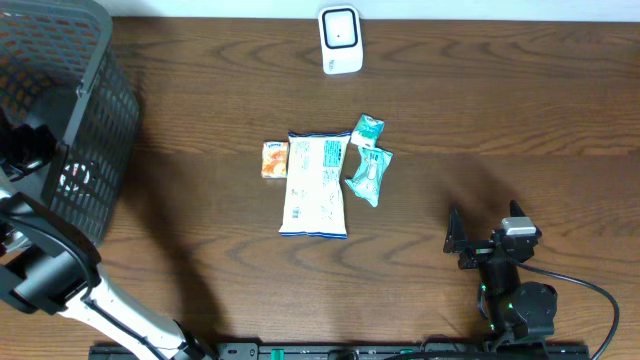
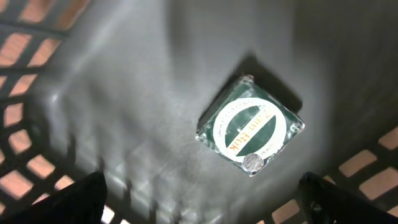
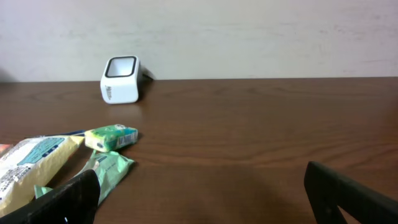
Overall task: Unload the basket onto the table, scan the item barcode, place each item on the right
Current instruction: 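Reach the left gripper into the basket toward a green Zam-Buk tin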
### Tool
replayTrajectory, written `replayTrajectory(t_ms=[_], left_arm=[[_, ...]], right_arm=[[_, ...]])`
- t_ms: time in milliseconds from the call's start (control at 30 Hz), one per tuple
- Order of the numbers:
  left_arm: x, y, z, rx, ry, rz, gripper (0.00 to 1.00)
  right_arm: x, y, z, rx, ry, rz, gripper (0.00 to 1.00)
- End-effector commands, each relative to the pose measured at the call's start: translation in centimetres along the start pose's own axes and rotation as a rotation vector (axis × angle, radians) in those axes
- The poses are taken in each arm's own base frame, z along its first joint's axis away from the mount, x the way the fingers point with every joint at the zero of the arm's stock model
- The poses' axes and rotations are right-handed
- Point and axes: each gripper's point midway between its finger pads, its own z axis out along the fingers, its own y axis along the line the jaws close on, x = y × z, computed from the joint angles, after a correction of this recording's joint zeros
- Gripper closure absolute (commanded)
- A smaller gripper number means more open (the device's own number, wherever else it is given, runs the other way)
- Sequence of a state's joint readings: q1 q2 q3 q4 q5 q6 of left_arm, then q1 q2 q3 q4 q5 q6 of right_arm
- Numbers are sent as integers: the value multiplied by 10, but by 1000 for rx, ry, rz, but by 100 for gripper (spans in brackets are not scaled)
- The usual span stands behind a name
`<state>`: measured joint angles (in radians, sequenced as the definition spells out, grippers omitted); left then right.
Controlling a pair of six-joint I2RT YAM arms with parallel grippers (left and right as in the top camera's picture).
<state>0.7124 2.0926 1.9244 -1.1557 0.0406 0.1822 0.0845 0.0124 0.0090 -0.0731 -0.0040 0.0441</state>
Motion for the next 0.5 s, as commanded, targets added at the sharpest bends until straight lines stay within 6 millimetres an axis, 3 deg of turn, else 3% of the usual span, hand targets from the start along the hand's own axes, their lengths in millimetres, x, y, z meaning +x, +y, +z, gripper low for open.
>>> replayTrajectory(t_ms=[0,467], left_arm=[[3,-17,15,105,21,163,4],[10,-19,50,132,82,274,4]], right_arm=[[1,2,0,-10,0,-8,1],[1,2,0,-10,0,-8,1]])
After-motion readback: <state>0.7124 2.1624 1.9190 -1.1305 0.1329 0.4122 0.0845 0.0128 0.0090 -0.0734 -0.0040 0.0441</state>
